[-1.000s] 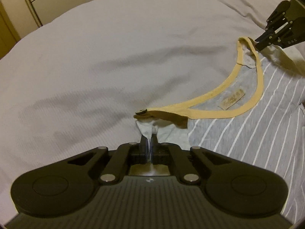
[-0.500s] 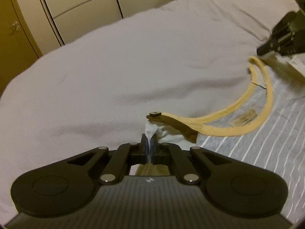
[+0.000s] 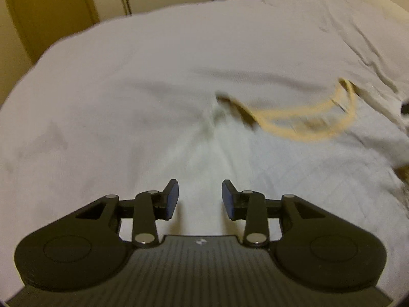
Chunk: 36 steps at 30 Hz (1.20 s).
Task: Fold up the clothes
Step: 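Lift the shirt by the collar with both tools and lay it flat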
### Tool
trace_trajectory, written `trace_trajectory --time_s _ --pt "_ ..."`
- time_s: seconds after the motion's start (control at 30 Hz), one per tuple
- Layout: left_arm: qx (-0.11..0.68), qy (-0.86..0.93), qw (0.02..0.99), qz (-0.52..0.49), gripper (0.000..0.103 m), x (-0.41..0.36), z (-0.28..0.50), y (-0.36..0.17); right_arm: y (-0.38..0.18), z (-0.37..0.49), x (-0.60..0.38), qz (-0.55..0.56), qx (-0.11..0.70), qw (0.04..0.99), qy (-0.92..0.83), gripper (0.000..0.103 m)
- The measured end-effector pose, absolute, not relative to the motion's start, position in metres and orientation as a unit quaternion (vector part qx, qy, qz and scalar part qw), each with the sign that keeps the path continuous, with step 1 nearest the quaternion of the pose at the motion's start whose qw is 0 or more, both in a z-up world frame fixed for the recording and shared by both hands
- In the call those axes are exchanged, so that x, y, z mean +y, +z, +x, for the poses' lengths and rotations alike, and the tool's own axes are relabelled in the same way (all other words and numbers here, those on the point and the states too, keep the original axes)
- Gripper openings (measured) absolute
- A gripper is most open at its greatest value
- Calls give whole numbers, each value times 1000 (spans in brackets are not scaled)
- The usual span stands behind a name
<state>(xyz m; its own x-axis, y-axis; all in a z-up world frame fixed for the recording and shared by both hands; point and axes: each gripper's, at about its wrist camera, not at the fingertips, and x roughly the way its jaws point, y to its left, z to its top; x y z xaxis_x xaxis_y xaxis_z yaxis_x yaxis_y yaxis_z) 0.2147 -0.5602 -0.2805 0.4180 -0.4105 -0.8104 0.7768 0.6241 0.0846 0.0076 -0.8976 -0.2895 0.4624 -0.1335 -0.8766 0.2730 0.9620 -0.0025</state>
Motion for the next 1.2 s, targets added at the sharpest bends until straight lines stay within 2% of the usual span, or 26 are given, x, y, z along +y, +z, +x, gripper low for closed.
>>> trace_trajectory --time_s 0.07,0.17,0.23,0.4,0.53,0.73,0.87,0.9,0.97,1.03,1.2 --pt "425 -358 800 226 32 -536 190 -283 -306 -23 -896 41 543 828 -134 20" --pt "456 -343 789 227 32 -504 153 -286 -309 -68 -911 56 553 810 -188 23" --pt "482 -327 784 214 32 -484 130 -287 -296 -93 -919 95 536 811 -212 29" --pt "527 -319 766 185 32 -451 71 -277 -265 -134 -889 147 513 825 -187 35" --pt "560 -318 753 136 41 -434 17 -263 -250 -156 -838 154 519 832 -124 43" --pt "604 -325 722 88 51 -424 -51 -261 -248 -207 -772 178 544 817 -72 47" --pt "641 -345 683 51 51 -420 -80 -278 -255 -228 -745 190 549 810 -80 49" --pt "649 -352 673 48 49 -421 -85 -285 -256 -232 -739 192 550 808 -86 50" --pt "664 -361 653 40 35 -422 -91 -299 -257 -241 -730 194 548 808 -101 53" --pt "665 -369 648 39 3 -419 -94 -306 -260 -246 -721 194 548 805 -120 53" --pt "620 -402 673 16 1 -384 -84 -268 -264 -252 -687 167 548 808 -142 56"
